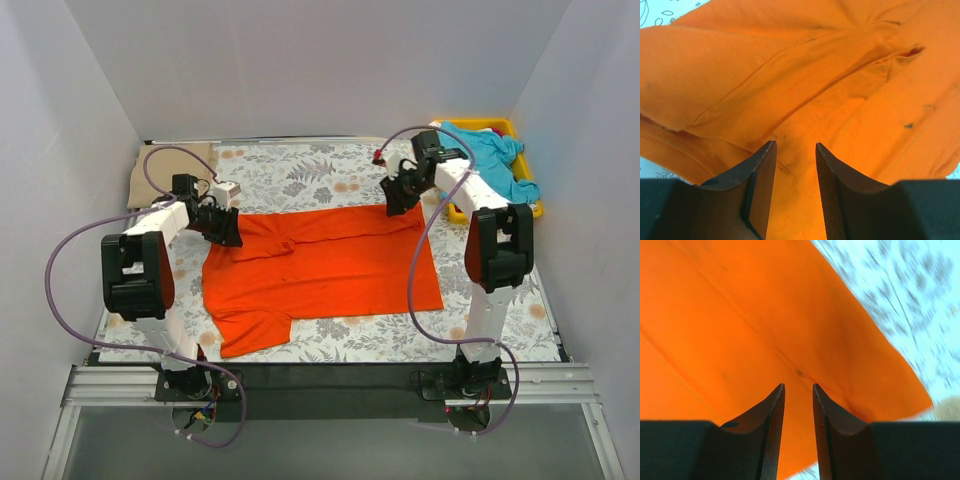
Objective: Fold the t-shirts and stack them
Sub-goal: Fold the tshirt
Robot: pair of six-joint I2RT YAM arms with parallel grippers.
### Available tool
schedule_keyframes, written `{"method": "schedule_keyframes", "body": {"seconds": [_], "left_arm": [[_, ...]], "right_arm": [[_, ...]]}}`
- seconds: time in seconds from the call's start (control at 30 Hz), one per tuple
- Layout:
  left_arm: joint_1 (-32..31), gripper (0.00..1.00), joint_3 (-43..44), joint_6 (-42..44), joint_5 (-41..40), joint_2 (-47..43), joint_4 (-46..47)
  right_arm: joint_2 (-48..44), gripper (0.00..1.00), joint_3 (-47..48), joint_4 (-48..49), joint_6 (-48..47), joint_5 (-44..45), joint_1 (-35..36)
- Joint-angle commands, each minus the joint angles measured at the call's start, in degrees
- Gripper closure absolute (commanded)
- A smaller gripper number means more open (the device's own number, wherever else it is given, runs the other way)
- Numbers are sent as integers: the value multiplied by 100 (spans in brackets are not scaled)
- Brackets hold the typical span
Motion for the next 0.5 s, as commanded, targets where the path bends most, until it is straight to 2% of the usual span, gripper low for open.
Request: {"method": "schedule_keyframes", "body": {"seconds": [0.0, 0.47], "left_arm": [[-87, 64, 34, -172, -176, 94, 220], [-87, 60, -151, -585, -747, 279, 896]], "right_arm": [[134, 70, 365, -145, 334, -386, 457], [161, 70, 208, -128, 414, -386, 677]]}}
